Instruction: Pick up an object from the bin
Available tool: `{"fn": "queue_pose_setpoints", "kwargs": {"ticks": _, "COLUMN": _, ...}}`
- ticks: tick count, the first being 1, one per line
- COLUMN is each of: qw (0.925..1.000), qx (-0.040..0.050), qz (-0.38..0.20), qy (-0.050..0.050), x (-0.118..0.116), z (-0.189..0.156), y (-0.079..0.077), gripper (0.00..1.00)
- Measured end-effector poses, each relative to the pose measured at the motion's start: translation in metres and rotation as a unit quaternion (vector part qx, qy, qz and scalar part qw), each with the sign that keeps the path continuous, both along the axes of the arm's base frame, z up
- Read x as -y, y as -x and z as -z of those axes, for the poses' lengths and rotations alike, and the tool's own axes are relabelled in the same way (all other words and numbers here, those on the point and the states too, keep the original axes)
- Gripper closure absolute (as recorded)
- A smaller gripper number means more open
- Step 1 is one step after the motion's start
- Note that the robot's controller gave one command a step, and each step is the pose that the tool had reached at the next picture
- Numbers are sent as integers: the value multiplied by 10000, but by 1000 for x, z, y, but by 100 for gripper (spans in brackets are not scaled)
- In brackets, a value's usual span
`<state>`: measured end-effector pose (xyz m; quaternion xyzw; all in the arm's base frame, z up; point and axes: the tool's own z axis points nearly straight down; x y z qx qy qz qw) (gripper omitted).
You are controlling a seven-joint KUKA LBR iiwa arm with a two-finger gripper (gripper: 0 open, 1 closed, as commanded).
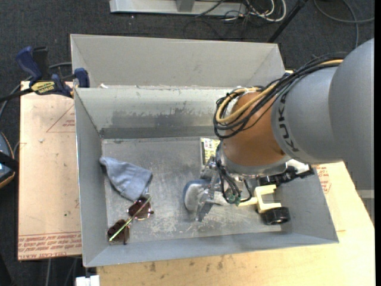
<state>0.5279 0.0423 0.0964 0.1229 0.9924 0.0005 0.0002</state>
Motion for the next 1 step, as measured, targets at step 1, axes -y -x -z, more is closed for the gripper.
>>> {"fn": "queue_pose_setpoints", "kwargs": {"ticks": 1, "qw": 9995, "qx": 10, "qz": -306, "qy": 1, "x": -1, "z": 11, "y": -4, "gripper": 0}}
